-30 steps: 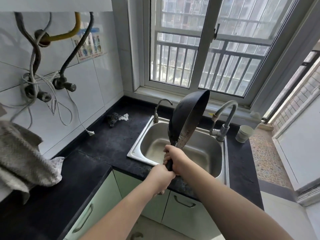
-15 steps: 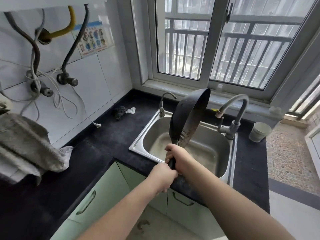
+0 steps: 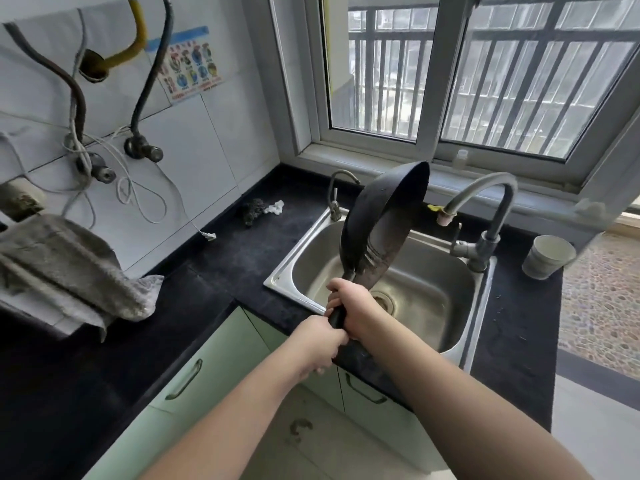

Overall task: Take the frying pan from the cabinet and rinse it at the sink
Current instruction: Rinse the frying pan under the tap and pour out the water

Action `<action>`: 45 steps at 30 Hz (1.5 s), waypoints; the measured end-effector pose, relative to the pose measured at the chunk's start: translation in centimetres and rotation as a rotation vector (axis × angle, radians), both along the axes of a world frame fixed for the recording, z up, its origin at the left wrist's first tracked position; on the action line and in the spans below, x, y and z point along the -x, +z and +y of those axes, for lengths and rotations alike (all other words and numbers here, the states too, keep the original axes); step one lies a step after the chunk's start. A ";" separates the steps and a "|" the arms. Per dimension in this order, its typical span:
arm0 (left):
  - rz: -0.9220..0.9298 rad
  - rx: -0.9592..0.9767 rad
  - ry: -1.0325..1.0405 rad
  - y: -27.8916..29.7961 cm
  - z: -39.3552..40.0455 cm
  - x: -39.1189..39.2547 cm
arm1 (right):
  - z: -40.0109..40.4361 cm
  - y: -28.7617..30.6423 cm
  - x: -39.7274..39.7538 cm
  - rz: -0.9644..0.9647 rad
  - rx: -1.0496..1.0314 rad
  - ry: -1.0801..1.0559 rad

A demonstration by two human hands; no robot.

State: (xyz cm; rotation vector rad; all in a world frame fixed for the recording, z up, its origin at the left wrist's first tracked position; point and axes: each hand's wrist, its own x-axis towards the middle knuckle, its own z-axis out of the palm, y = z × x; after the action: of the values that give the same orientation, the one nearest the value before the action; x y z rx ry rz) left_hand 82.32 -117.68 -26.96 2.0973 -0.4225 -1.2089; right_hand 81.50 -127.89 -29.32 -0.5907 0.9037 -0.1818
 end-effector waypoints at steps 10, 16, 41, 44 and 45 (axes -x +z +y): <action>0.168 0.036 0.033 0.3 0.5 0.7 | 0.3 -0.7 0.5 -0.002 -0.061 0.027; -0.093 -0.054 -0.010 0.4 -0.5 0.7 | -0.3 -0.6 0.7 -0.093 -0.117 0.013; 0.140 0.020 -0.014 0.9 -2.2 1.3 | -2.2 0.2 1.7 -0.012 -0.088 0.020; -0.023 -0.044 -0.019 0.7 -2.5 1.4 | -2.4 0.0 1.6 -0.036 -0.108 0.023; -0.076 -0.065 -0.028 0.9 -2.6 1.4 | -2.4 0.0 1.6 -0.040 -0.111 0.025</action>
State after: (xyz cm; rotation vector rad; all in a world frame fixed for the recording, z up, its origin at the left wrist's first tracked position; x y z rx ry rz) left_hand 80.94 -120.32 -26.11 2.2044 -0.4537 -1.1761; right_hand 79.91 -130.31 -29.29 -0.4940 0.8615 -0.1196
